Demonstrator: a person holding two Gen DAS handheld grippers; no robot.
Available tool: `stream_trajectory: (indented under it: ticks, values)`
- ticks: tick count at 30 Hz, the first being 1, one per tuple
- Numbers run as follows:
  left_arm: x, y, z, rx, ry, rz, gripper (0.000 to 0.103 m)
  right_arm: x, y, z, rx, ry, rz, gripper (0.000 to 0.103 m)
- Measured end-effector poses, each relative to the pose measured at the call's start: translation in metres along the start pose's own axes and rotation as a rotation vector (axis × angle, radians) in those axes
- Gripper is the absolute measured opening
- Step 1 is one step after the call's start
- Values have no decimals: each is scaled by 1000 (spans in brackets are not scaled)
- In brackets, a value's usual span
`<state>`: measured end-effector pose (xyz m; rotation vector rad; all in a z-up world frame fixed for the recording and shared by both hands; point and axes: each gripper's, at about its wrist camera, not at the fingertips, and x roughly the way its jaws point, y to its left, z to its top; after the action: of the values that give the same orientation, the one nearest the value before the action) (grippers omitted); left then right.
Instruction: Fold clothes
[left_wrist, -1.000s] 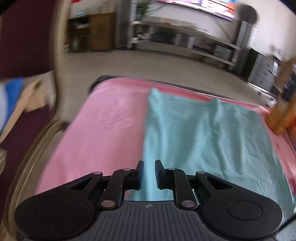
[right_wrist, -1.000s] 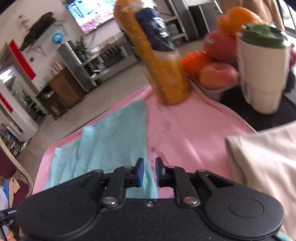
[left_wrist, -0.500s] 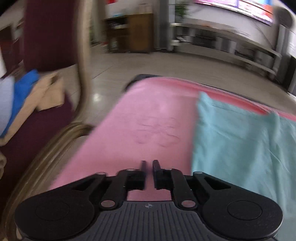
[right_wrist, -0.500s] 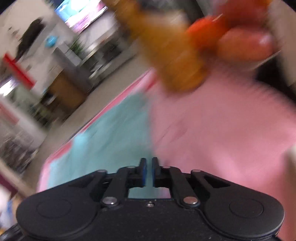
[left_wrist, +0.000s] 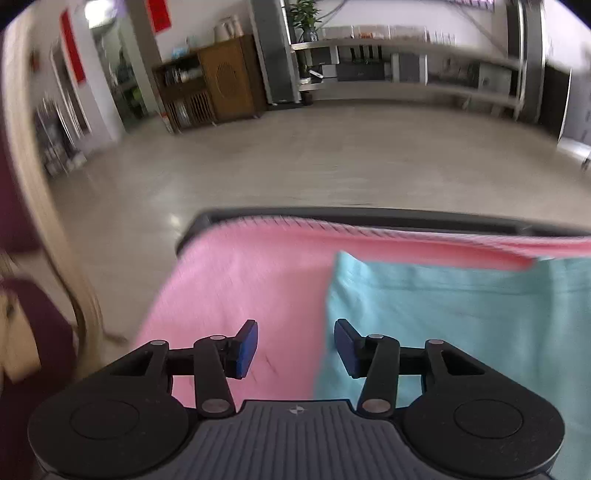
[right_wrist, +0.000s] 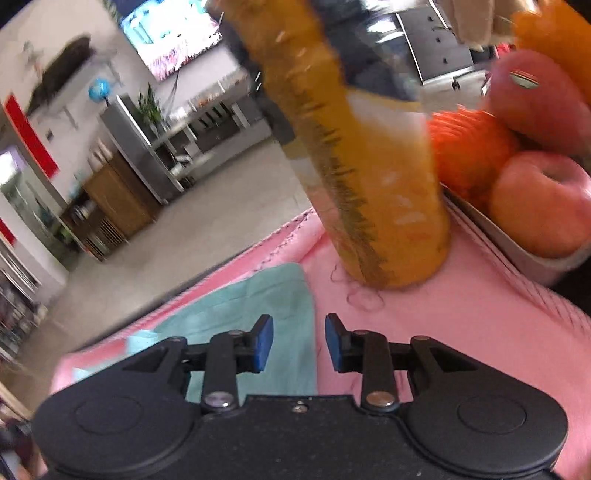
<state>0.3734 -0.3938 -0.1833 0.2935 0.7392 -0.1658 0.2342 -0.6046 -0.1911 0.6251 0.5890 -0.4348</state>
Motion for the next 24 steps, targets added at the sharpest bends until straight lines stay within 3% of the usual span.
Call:
stream_trajectory:
  ticks: [3,4,6,8,9,10,13,15,17,18,20,22,24]
  values:
    - [19,-11,10,68,-6,46,48,16,7,3,1,-4,-47,50]
    - [25,-15,13,91,-7,61,48,21,9,2,-2,-8,-61,50]
    - [28,-25,12,139,-40,63,35,25,16,-1,-35,-31,-78,49]
    - [27,-36,7,207,-78,78,4,27,24,-5,-81,-39,-70,35]
    - [24,-42,2,250,-108,109,2,27,29,-9,-120,-40,-68,13]
    - [21,-48,-2,292,-137,139,2,27,35,-13,-169,-41,-75,4]
    - [25,-57,-12,358,-192,289,1,19,54,-24,-295,-165,-171,4]
    - [36,-49,-11,329,-151,362,1,18,56,-26,-316,-193,-231,4]
    - [49,-36,-11,298,-73,408,2,23,57,-29,-332,-167,-286,4]
    - [50,-29,-11,276,-60,417,2,24,55,-30,-332,-141,-302,6]
    - [38,-12,-11,205,-59,403,12,22,52,-30,-311,-92,-294,14]
    - [26,6,-8,128,-49,349,17,4,51,-26,-254,-106,-232,32]
    - [14,21,0,46,-26,259,36,-19,45,-23,-195,-119,-161,36]
